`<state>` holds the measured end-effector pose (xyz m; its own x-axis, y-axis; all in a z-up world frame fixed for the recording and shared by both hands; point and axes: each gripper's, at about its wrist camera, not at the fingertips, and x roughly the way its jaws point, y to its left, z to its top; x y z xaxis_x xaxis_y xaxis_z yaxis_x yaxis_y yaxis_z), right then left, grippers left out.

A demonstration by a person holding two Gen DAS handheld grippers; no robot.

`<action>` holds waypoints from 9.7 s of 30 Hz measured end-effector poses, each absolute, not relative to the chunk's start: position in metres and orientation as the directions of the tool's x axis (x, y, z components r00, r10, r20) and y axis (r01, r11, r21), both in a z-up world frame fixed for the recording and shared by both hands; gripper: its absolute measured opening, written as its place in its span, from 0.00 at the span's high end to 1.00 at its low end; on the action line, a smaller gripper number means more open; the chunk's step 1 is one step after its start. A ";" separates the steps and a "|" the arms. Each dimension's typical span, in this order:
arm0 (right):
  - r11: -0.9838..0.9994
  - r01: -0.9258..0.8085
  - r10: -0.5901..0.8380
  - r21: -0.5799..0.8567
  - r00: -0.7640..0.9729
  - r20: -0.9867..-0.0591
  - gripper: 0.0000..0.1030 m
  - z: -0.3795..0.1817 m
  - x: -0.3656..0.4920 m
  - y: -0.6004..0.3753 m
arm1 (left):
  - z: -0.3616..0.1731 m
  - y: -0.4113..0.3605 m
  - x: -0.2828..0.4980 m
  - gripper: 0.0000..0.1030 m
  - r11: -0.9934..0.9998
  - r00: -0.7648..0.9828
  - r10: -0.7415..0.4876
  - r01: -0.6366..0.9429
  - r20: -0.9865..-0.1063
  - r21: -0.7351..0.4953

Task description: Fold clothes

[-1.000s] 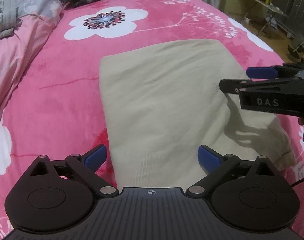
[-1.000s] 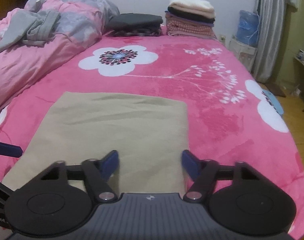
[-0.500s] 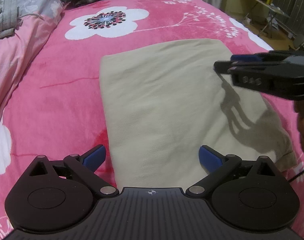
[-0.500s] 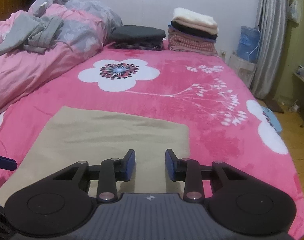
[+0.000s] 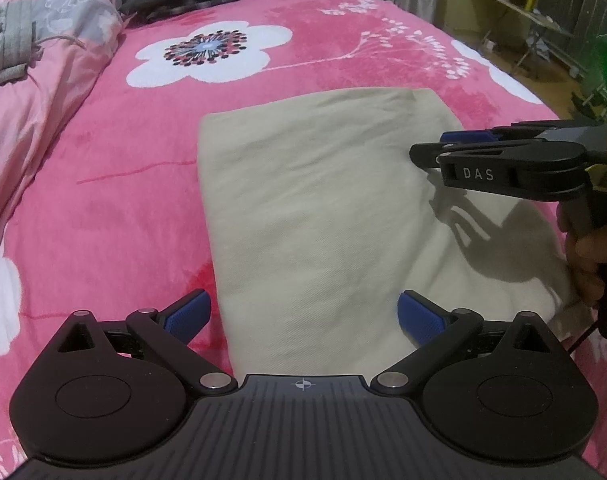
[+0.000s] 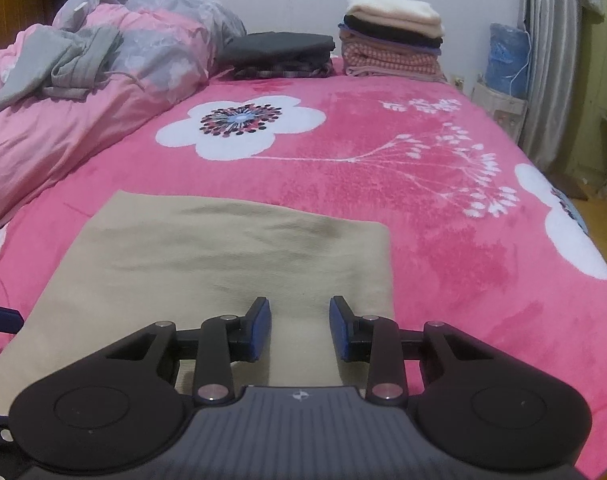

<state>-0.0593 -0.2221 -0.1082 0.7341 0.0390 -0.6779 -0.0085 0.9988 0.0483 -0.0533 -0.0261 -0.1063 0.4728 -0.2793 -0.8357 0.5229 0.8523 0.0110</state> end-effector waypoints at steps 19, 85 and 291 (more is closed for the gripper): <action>1.000 -0.010 0.022 0.022 0.743 -0.669 0.65 -0.110 -0.062 -0.219 | -0.108 -0.022 -0.052 0.01 0.853 0.471 -0.296 0.521 -0.831 -0.009; 0.688 0.135 0.459 0.713 0.679 -0.573 0.20 -0.135 -0.076 -0.344 | -0.149 0.037 0.018 0.01 0.605 0.215 -0.794 0.376 -0.569 -0.702; 0.960 0.254 -0.264 -0.114 0.701 -0.663 0.00 0.169 -0.029 -0.152 | 0.174 0.012 0.040 0.00 0.992 0.787 -0.109 0.122 -0.607 -0.020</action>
